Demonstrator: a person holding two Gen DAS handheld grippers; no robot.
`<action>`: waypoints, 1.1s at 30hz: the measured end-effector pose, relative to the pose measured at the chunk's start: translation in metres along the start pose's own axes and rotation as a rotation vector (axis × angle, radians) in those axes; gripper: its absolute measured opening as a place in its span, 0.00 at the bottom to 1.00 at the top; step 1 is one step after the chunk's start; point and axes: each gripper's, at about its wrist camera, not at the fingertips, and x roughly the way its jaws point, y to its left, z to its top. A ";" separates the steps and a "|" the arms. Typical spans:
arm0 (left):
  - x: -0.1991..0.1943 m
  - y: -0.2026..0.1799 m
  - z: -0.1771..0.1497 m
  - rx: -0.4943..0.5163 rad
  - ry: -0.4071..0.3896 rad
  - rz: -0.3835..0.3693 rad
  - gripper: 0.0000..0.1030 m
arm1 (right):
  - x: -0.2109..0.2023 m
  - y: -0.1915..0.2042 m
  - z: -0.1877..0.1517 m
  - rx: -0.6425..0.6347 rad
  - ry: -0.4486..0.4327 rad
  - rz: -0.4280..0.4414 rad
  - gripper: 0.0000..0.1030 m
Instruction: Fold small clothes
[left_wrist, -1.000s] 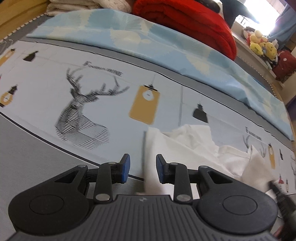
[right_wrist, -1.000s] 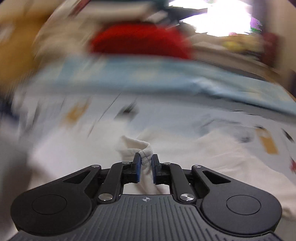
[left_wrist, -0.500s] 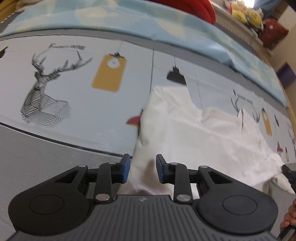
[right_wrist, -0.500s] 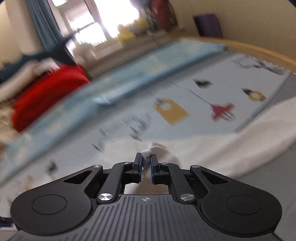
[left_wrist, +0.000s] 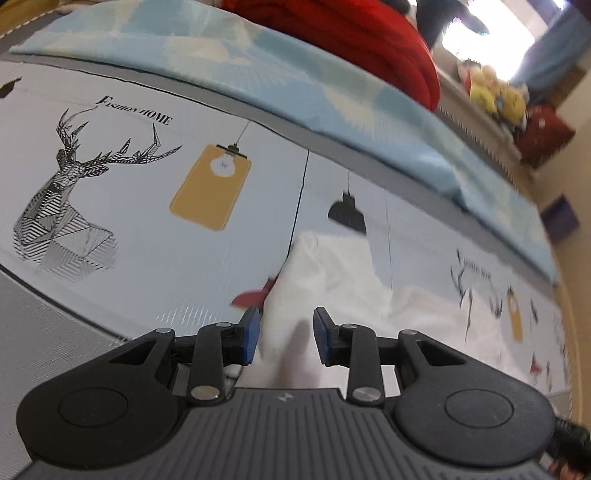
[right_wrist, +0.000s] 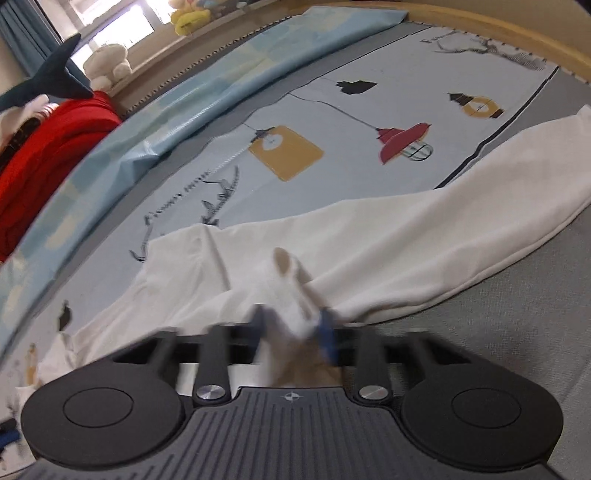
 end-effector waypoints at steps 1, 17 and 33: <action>0.003 0.001 0.001 -0.016 -0.010 -0.011 0.34 | -0.002 0.000 0.001 -0.001 -0.012 0.003 0.07; 0.005 0.031 0.027 -0.043 -0.119 0.073 0.06 | -0.044 0.031 0.006 -0.102 -0.236 0.251 0.06; 0.017 0.007 -0.036 0.324 0.313 0.034 0.20 | 0.021 0.016 0.004 -0.036 0.033 -0.035 0.24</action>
